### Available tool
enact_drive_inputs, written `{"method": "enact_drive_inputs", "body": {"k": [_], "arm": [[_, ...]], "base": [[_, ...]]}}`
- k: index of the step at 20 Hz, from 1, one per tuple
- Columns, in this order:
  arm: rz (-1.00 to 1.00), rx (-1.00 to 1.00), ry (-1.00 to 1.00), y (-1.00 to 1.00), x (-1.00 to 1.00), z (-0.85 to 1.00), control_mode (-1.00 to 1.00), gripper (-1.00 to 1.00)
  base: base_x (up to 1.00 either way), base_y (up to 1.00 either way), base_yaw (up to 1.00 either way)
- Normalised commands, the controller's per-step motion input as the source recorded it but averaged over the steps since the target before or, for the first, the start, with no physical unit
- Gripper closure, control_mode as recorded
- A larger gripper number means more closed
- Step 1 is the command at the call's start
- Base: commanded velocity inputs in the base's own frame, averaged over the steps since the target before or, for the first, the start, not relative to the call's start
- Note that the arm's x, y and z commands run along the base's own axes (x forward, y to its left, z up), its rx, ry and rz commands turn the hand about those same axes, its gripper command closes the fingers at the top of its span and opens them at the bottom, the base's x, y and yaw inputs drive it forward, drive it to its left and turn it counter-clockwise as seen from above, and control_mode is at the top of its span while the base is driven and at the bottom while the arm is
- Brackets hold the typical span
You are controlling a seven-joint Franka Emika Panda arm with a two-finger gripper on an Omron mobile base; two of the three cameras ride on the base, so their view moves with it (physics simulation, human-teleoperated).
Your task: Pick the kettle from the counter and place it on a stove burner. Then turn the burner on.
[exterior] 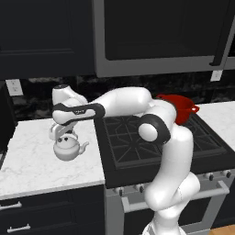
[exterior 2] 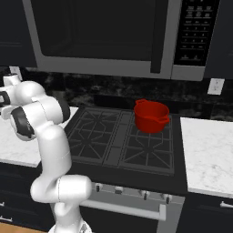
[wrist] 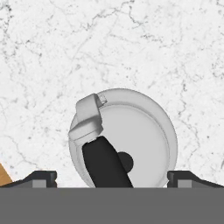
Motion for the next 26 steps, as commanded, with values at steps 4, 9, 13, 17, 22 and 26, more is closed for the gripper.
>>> {"method": "enact_drive_inputs", "body": {"k": [4, 9, 13, 17, 22, 26], "arm": [[0.00, 0.00, 0.00, 0.00, 0.00, 0.00, -1.00, -1.00], [0.00, 0.00, 0.00, 0.00, 0.00, 0.00, -1.00, 1.00], [0.00, 0.00, 0.00, 0.00, 0.00, 0.01, -1.00, 1.00], [0.00, -0.01, 0.00, 0.00, 0.04, 0.00, -1.00, 1.00], [0.00, -0.03, -0.02, -0.08, -0.08, 0.22, -1.00, 1.00], [0.01, 0.00, -0.11, -0.63, -0.78, 0.71, -1.00, 1.00]], "base": [[0.00, 0.00, 0.00], [0.00, 0.00, 0.00], [0.00, 0.00, 0.00], [0.00, 0.00, 0.00], [0.00, 0.00, 0.00], [0.00, 0.00, 0.00]]}}
